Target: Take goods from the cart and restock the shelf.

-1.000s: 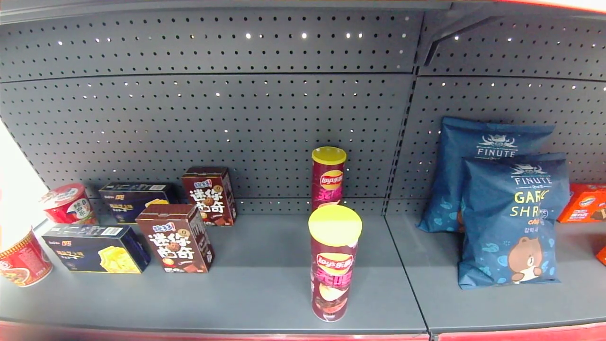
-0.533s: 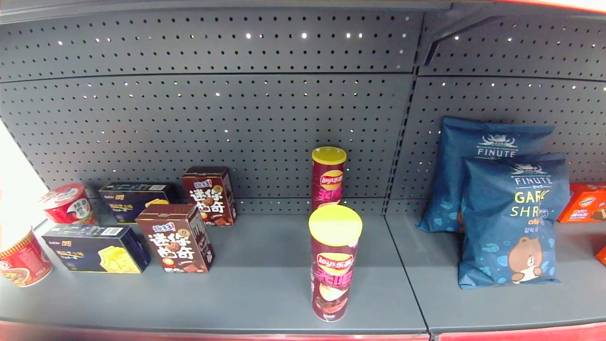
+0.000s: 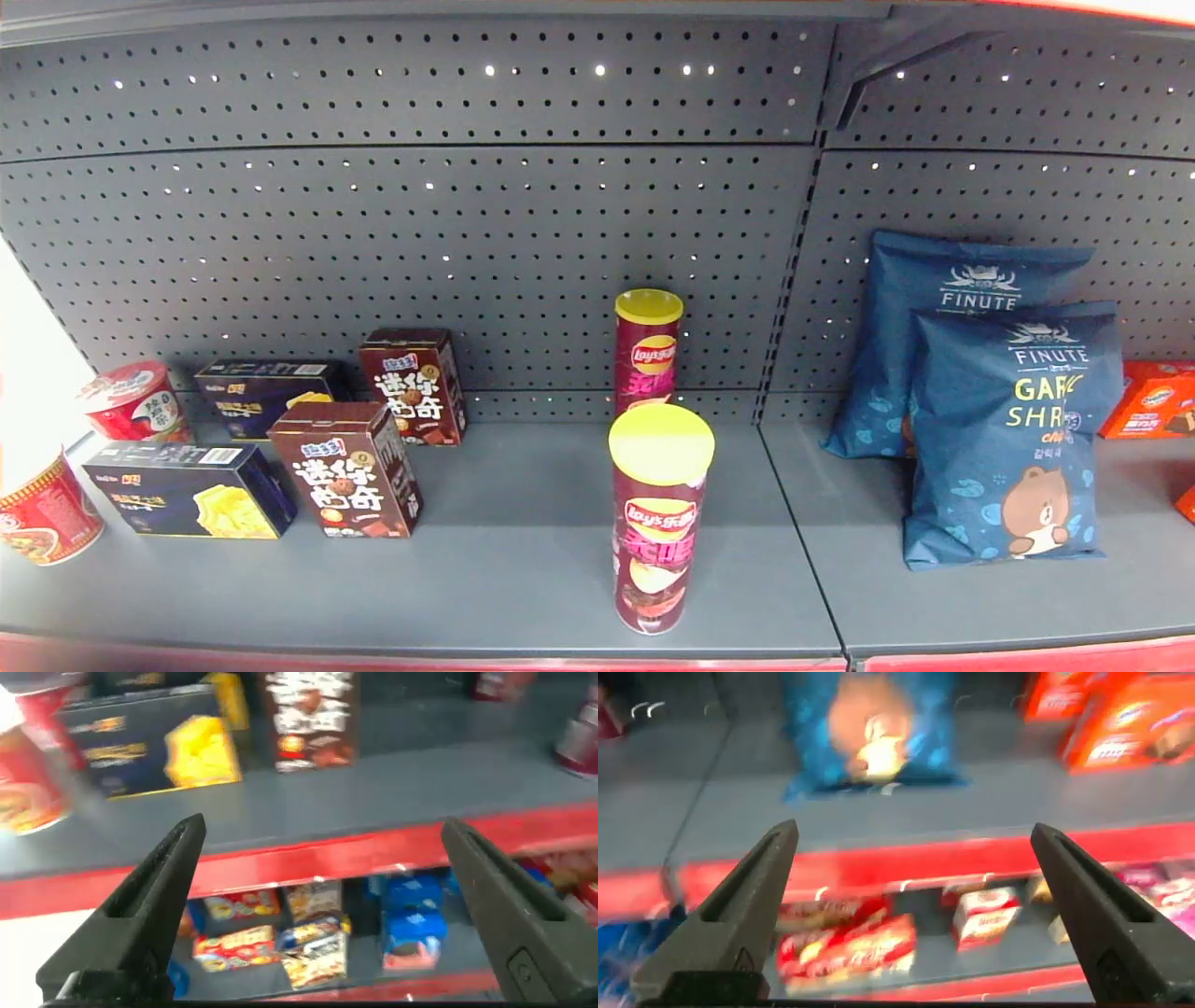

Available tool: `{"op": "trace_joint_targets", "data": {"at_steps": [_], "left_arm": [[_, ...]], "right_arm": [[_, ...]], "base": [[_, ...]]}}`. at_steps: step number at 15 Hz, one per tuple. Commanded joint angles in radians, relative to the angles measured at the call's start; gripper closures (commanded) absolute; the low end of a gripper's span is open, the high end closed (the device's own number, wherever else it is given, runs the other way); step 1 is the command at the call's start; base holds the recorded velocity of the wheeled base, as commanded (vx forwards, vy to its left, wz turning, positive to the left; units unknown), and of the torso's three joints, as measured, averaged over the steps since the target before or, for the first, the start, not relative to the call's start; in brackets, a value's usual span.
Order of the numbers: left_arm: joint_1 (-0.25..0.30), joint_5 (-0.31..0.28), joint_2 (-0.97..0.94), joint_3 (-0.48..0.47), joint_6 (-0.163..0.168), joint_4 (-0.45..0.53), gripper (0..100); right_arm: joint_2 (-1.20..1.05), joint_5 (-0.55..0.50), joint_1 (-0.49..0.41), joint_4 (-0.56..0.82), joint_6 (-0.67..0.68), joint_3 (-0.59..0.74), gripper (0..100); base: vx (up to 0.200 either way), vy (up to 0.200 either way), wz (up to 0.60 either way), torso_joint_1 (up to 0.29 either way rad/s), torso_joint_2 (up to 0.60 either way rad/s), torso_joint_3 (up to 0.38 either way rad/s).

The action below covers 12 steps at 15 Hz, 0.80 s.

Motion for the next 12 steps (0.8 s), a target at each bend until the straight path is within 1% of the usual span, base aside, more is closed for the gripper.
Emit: {"op": "trace_joint_targets", "data": {"at_steps": [1,3,5,8,10,12], "left_arm": [[0.002,0.011,-0.029,0.002,-0.004,-0.002,0],[0.002,0.011,-0.029,0.002,-0.004,-0.002,0],[0.002,0.011,-0.029,0.002,-0.002,-0.002,0],[0.002,0.007,-0.029,0.002,0.001,-0.002,0],[0.002,0.007,-0.029,0.002,-0.001,-0.002,0],[0.002,0.007,-0.029,0.002,-0.005,-0.002,0]], "right_arm": [[0.032,-0.007,-0.03,0.012,-0.002,0.003,0],[0.003,0.067,-0.034,0.019,-0.005,0.002,0],[0.006,-0.045,-0.034,0.01,0.023,0.005,0],[0.006,0.041,-0.033,0.004,0.064,0.006,0],[0.006,0.051,-0.033,0.005,0.064,0.005,0],[0.006,0.114,-0.033,0.01,0.058,0.003,0]], "base": [[0.0,0.0,0.0,0.0,0.0,0.0],[0.0,0.0,0.0,0.0,0.0,0.0],[0.0,0.0,0.0,0.0,0.0,0.0],[0.0,0.0,0.0,0.0,0.0,0.0],[0.0,0.0,0.0,0.0,0.0,0.0],[0.0,0.0,0.0,0.0,0.0,0.0]]}}
